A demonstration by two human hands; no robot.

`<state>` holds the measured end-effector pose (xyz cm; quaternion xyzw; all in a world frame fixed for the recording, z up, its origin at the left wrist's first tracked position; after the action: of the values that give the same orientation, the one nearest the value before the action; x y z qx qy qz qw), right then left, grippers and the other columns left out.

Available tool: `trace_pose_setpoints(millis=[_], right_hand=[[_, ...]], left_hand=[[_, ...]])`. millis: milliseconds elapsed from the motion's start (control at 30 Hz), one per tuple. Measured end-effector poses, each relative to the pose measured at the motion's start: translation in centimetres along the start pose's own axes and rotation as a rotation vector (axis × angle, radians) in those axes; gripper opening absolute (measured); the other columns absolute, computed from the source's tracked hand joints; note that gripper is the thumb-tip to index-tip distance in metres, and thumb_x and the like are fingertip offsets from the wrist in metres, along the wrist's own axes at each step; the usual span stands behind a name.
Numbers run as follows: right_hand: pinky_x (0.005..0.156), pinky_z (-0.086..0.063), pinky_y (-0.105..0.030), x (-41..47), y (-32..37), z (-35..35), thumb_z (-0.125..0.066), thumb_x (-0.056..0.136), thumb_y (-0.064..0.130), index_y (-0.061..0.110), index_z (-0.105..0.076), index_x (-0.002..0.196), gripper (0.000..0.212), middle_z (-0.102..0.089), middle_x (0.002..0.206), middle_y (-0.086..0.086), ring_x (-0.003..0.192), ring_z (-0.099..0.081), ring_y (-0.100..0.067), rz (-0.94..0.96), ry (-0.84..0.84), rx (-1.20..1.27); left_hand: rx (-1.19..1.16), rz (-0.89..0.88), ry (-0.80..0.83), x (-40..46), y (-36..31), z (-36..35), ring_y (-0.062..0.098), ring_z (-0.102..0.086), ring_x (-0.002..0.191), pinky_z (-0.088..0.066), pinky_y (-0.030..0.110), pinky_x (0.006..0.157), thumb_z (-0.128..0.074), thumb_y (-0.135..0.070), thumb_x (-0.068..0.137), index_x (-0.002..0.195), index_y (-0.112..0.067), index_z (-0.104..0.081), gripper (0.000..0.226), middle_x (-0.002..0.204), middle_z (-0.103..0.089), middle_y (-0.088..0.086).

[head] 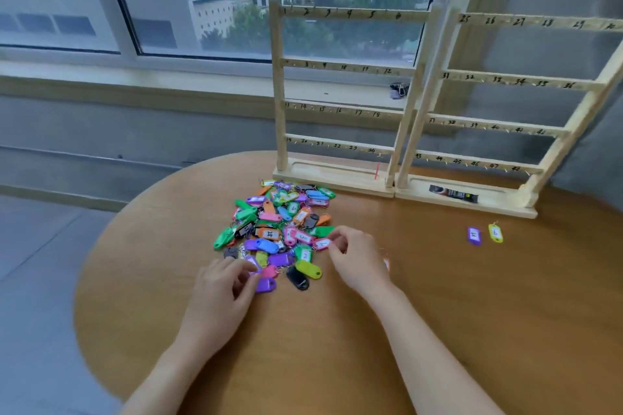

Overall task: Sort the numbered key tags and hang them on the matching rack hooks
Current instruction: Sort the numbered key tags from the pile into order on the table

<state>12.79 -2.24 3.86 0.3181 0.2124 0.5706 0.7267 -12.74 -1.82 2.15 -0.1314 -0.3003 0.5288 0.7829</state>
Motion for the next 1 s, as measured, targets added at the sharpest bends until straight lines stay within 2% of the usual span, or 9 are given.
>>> trace_pose_setpoints(millis=[100, 167, 300, 467, 600, 667, 733, 833, 1000], right_hand=[[0.081, -0.041, -0.025, 0.7, -0.2, -1.4, -0.056, 0.100, 0.023, 0.023, -0.066, 0.130, 0.032, -0.067, 0.112, 0.003, 0.106, -0.059, -0.017, 0.036, 0.028, -0.114], [0.088, -0.048, -0.031, 1.0, -0.3, -2.0, -0.056, 0.100, 0.035, 0.030, -0.063, 0.134, 0.035, -0.066, 0.125, 0.006, 0.114, -0.060, -0.018, 0.051, 0.018, -0.229], [0.082, -0.051, -0.033, 0.8, -0.3, -2.4, -0.055, 0.099, 0.050, 0.034, -0.064, 0.133, 0.038, -0.066, 0.119, 0.011, 0.107, -0.063, -0.016, 0.056, -0.066, -0.303], [0.072, -0.046, -0.028, 0.2, -0.3, -2.5, -0.056, 0.099, 0.050, 0.031, -0.069, 0.122, 0.032, -0.064, 0.103, 0.012, 0.095, -0.063, -0.012, 0.098, -0.138, -0.287], [0.070, -0.042, -0.025, 0.0, -0.2, -2.3, -0.056, 0.099, 0.050, 0.031, -0.069, 0.120, 0.031, -0.063, 0.098, 0.014, 0.092, -0.061, -0.009, 0.106, -0.125, -0.286], [0.072, -0.044, -0.026, 0.0, -0.1, -2.4, -0.054, 0.100, 0.050, 0.030, -0.067, 0.125, 0.035, -0.065, 0.103, 0.013, 0.096, -0.062, -0.010, 0.111, -0.111, -0.292], [0.079, -0.050, -0.029, 0.1, -0.1, -2.5, -0.051, 0.102, 0.048, 0.028, -0.063, 0.133, 0.039, -0.066, 0.115, 0.010, 0.104, -0.063, -0.012, 0.121, -0.108, -0.323], [0.085, -0.052, -0.032, 0.1, 0.0, -2.7, -0.046, 0.105, 0.040, 0.025, -0.060, 0.138, 0.039, -0.065, 0.124, 0.007, 0.111, -0.063, -0.015, 0.122, -0.107, -0.358], [0.088, -0.050, -0.033, 0.5, 0.0, -2.5, -0.047, 0.105, 0.036, 0.024, -0.056, 0.136, 0.034, -0.065, 0.125, 0.004, 0.112, -0.062, -0.018, 0.091, -0.052, -0.372]], left_hand=[[0.105, -0.011, 0.029, -0.2, 0.1, -0.4, 0.010, -0.049, 0.085, -0.038, 0.033, 0.079, -0.042, -0.053, 0.090, 0.105, -0.032, -0.065, 0.035, 0.083, -0.049, -0.018], [0.123, 0.005, 0.029, -0.2, 0.3, -0.6, 0.010, -0.046, 0.091, -0.033, 0.031, 0.082, -0.041, -0.055, 0.091, 0.119, -0.032, -0.063, 0.043, 0.086, -0.045, -0.019], [0.150, 0.067, 0.065, 0.2, 1.1, -1.2, 0.012, -0.046, 0.101, -0.035, 0.034, 0.091, -0.030, -0.061, 0.094, 0.138, -0.030, -0.056, 0.060, 0.093, -0.047, -0.015], [0.162, 0.108, 0.076, 0.5, 1.4, -1.5, 0.013, -0.046, 0.101, -0.032, 0.033, 0.090, -0.030, -0.054, 0.097, 0.138, -0.028, -0.058, 0.056, 0.096, -0.048, -0.012], [0.164, 0.119, 0.051, 0.4, 1.6, -1.4, 0.015, -0.049, 0.100, -0.032, 0.034, 0.087, -0.031, -0.051, 0.095, 0.128, -0.028, -0.064, 0.052, 0.097, -0.050, -0.011], [0.154, 0.126, 0.044, 0.5, 1.6, -1.3, 0.016, -0.050, 0.101, -0.032, 0.034, 0.086, -0.036, -0.049, 0.096, 0.126, -0.027, -0.064, 0.047, 0.096, -0.050, -0.012], [0.140, 0.144, 0.054, 0.5, 1.5, -1.2, 0.015, -0.049, 0.102, -0.032, 0.033, 0.089, -0.047, -0.042, 0.100, 0.133, -0.027, -0.060, 0.039, 0.096, -0.049, -0.013], [0.126, 0.169, 0.086, 0.5, 1.5, -1.2, 0.015, -0.049, 0.107, -0.035, 0.035, 0.096, -0.056, -0.041, 0.098, 0.141, -0.026, -0.054, 0.045, 0.096, -0.047, -0.012], [0.109, 0.166, 0.075, 0.5, 1.3, -0.8, 0.008, -0.047, 0.092, -0.030, 0.031, 0.089, -0.064, -0.045, 0.092, 0.123, -0.028, -0.063, 0.035, 0.089, -0.048, -0.017]])
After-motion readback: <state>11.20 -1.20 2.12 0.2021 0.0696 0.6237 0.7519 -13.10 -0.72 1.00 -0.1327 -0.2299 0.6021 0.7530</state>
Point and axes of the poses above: each hand's wrist, its own x-axis towards the middle knuckle, its own z-axis out of the back of the hand, y = z × x, the point moved 5 cm from there along x, towards the middle knuckle
